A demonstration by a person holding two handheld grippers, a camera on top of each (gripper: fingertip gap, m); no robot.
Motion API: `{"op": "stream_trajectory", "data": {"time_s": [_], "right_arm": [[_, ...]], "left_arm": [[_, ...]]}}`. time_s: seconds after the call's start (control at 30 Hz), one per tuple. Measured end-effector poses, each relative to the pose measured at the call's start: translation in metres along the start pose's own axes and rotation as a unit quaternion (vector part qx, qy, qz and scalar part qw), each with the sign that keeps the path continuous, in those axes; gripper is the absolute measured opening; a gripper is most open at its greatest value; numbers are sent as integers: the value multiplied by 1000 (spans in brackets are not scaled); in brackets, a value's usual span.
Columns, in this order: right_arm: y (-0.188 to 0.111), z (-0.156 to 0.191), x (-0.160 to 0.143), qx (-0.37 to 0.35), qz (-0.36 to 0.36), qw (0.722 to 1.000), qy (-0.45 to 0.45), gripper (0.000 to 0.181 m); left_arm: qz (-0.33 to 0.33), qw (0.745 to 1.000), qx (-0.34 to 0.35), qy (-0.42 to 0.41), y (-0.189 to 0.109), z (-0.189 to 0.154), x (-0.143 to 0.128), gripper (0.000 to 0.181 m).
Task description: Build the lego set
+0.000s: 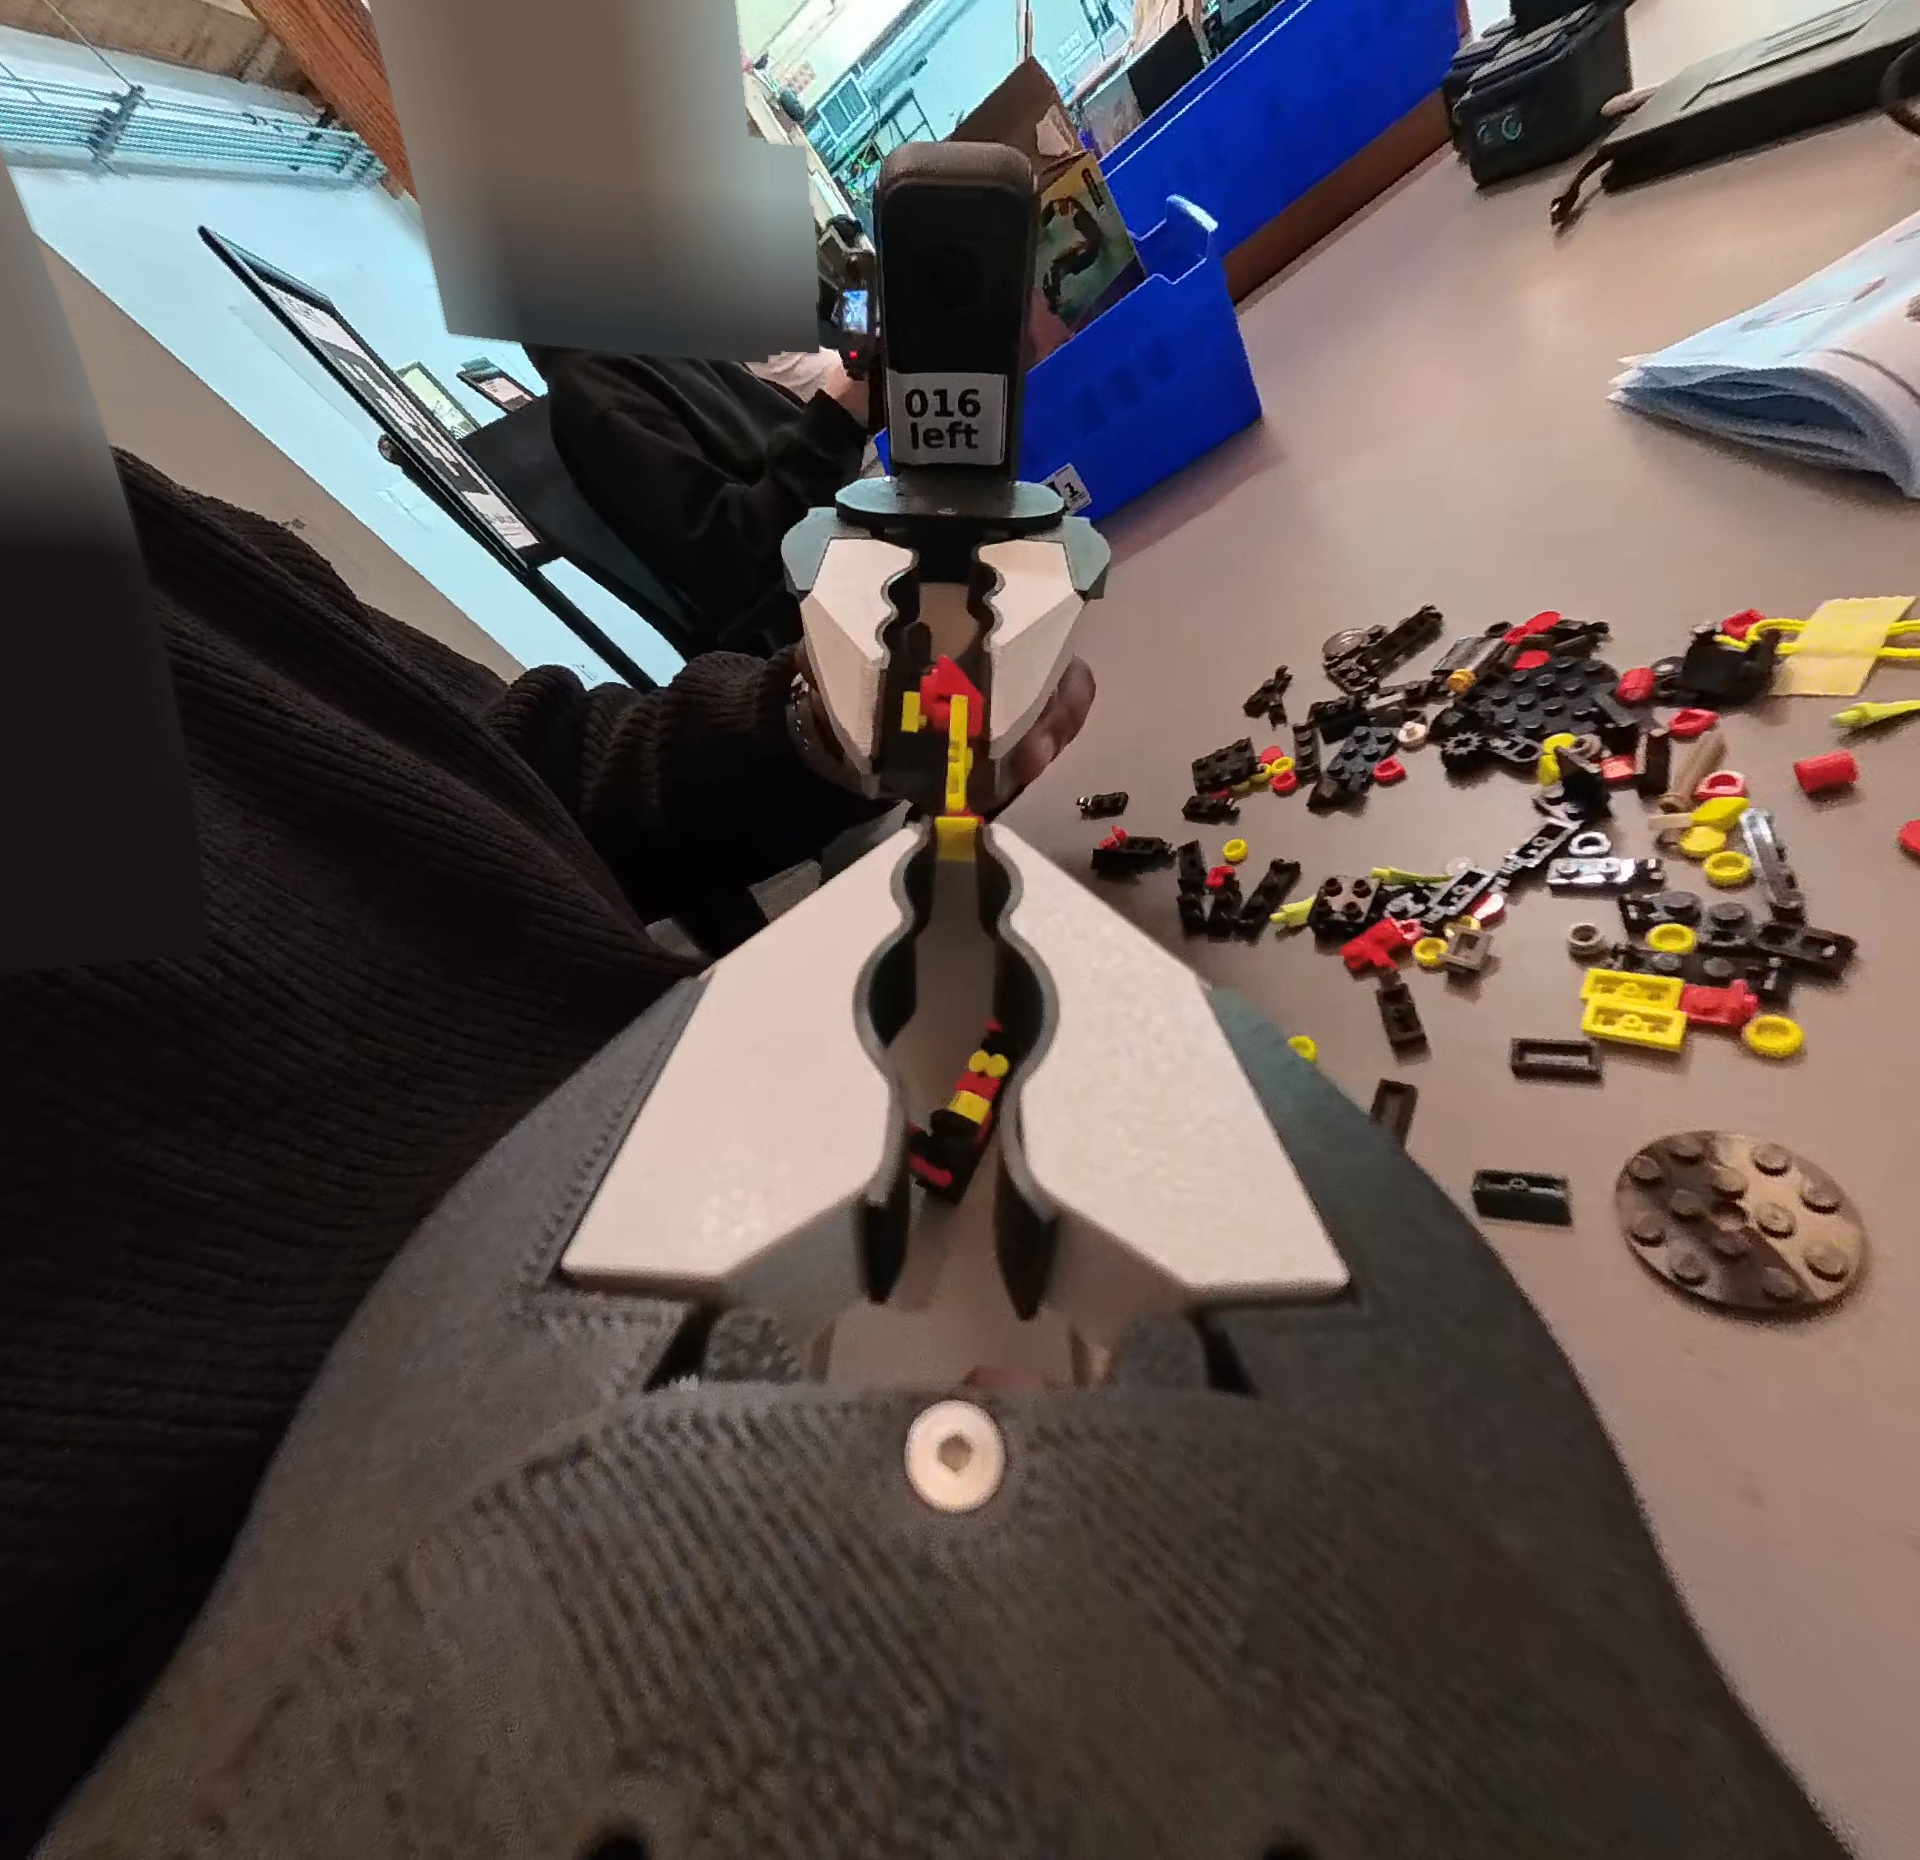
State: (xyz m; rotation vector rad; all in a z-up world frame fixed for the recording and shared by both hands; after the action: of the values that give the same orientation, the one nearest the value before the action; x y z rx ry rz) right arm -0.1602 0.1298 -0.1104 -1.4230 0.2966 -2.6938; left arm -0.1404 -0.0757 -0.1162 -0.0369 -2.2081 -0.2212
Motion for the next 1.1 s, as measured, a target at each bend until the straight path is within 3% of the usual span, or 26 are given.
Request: {"op": "stream_trajectory", "data": {"time_s": [1.1], "right_arm": [[6,-8,0,-7,-44,992,120,5]], "left_arm": [[-137,988,7,-71,-2,8,-1,16]]}}
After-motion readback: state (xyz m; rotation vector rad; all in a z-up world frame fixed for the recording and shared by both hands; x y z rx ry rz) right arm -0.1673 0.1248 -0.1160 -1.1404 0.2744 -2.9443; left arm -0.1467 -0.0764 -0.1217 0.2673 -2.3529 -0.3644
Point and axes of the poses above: each gripper's, where its closed fingertips meet, y out along the fingers, x out of its top, z = x × y across the jaws, the point moved 10 cm from there along -y, back along the fingers, and after that the axes turned 10 degrees about -x, right-handed, at the moved point
